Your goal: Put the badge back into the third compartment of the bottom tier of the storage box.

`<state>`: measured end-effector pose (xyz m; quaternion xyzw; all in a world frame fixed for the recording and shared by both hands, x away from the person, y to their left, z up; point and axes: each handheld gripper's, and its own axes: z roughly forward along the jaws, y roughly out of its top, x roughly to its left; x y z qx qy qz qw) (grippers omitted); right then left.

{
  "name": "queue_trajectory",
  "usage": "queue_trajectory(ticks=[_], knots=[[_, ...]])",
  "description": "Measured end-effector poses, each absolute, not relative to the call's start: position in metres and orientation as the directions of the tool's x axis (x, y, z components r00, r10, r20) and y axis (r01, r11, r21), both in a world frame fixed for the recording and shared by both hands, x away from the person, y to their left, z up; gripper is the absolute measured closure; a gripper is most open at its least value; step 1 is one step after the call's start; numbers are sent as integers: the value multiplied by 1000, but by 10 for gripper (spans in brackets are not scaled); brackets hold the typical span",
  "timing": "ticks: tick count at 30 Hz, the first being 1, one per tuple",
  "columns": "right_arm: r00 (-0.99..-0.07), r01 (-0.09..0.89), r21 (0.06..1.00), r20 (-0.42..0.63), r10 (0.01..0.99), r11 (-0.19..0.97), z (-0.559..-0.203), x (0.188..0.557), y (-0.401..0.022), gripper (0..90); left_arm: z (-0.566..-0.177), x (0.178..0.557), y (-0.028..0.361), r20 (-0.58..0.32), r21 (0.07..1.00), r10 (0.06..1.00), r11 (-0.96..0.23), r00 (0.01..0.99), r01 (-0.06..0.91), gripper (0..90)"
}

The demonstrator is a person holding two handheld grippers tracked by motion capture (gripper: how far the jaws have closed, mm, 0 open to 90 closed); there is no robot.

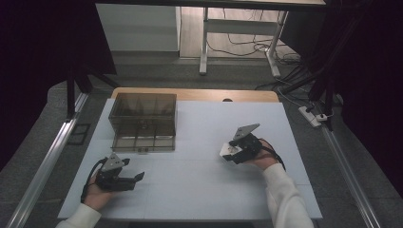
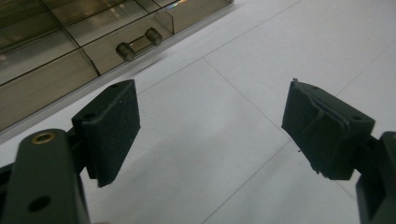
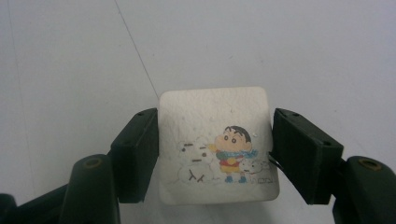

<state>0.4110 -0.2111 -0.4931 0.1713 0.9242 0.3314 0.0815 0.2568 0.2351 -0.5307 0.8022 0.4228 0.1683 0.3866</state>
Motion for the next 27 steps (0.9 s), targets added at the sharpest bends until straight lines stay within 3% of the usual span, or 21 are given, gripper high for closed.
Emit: queue_trajectory(ticks=[27], knots=[[-903,221,768,-72,424,601,-467,403,-206,327,-530,257,235,-57,763,808,-344,587,547,187]])
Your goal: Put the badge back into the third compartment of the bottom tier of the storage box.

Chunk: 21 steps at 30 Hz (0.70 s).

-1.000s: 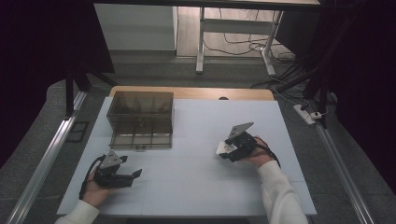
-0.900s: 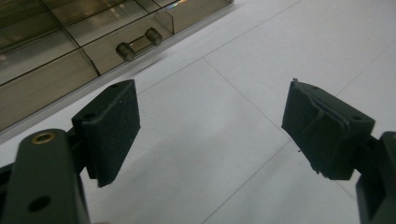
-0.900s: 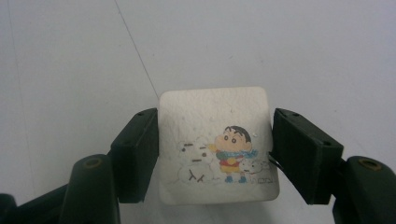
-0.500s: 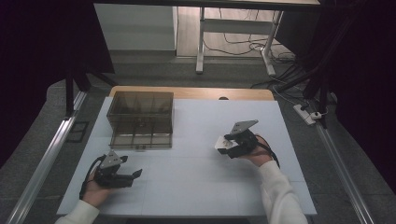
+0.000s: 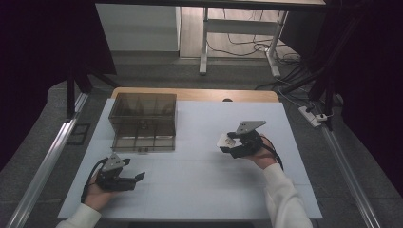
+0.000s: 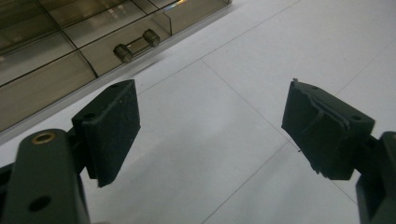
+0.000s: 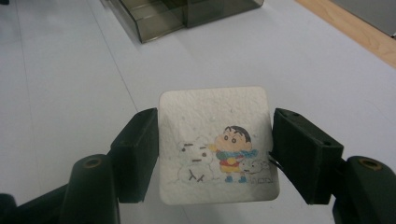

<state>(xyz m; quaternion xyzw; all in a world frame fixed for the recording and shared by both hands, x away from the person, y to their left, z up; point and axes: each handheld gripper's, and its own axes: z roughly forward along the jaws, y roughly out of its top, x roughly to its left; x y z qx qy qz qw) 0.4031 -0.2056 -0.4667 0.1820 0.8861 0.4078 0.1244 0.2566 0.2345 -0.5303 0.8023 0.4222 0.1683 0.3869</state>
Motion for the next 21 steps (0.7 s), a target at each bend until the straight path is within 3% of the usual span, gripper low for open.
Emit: queue_trajectory(ticks=[21], knots=[[-897,165,826,-101,430,538,-450,395,-195,327,-530,257,234,-59,764,807,-342,587,547,187]])
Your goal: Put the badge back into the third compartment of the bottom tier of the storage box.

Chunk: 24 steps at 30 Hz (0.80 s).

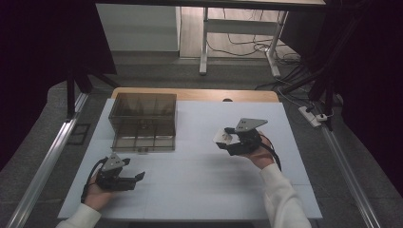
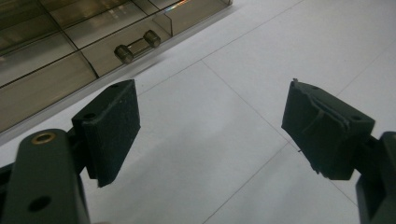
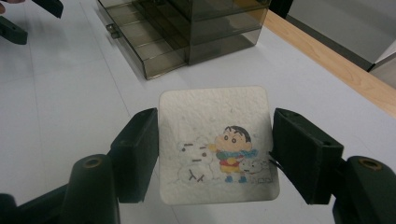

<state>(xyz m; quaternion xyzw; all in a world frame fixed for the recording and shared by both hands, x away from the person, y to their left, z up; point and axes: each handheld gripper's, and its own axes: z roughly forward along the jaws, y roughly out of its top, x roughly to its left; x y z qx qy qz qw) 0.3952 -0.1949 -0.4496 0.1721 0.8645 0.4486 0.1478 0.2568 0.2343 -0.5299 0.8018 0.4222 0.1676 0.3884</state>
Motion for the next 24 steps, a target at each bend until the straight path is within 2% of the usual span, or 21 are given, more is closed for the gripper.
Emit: queue_trajectory(ticks=[8,24], knots=[[-882,167,842,-105,459,514,-444,393,-191,327,-530,257,234,-55,763,806,-346,589,545,188],[-902,136,852,-105,418,506,-437,387,-173,327,-530,257,235,-57,765,806,-344,589,545,188]])
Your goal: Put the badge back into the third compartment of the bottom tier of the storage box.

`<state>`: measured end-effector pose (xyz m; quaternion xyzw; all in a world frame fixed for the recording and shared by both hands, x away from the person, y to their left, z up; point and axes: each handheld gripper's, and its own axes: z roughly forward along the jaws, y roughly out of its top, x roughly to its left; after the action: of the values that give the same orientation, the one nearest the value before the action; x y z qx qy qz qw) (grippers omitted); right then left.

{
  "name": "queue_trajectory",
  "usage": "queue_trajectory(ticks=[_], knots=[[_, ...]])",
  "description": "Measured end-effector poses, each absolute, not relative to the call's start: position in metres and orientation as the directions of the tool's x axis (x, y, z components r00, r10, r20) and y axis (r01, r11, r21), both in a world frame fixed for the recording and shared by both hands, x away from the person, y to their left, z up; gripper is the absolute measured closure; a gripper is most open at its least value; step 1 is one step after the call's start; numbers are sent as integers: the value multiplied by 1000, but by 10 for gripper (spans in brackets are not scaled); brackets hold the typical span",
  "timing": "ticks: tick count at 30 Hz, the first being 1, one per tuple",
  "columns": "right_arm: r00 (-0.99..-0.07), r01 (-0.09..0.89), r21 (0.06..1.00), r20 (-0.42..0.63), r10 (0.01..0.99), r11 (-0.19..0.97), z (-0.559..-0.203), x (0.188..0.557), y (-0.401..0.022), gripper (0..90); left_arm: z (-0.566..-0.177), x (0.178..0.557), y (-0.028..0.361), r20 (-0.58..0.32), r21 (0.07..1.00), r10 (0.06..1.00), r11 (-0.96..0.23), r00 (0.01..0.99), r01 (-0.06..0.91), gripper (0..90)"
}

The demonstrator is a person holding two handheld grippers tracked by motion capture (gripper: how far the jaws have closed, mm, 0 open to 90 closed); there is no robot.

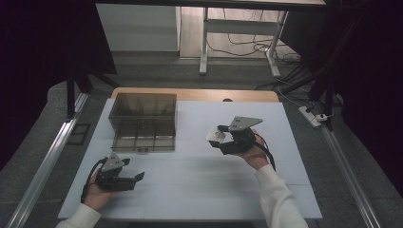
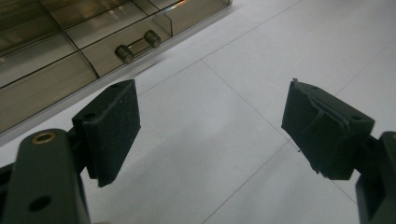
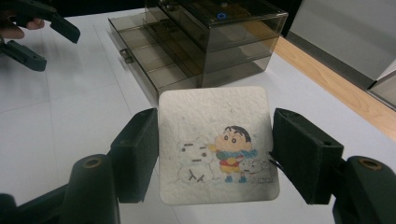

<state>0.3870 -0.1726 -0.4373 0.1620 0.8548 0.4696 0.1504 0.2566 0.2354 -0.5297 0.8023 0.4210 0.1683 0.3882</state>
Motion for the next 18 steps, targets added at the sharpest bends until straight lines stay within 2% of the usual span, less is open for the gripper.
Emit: queue_trajectory(ticks=[18], knots=[[-916,125,859,-93,391,496,-438,387,-158,327,-530,257,235,-57,764,807,-344,588,546,189]])
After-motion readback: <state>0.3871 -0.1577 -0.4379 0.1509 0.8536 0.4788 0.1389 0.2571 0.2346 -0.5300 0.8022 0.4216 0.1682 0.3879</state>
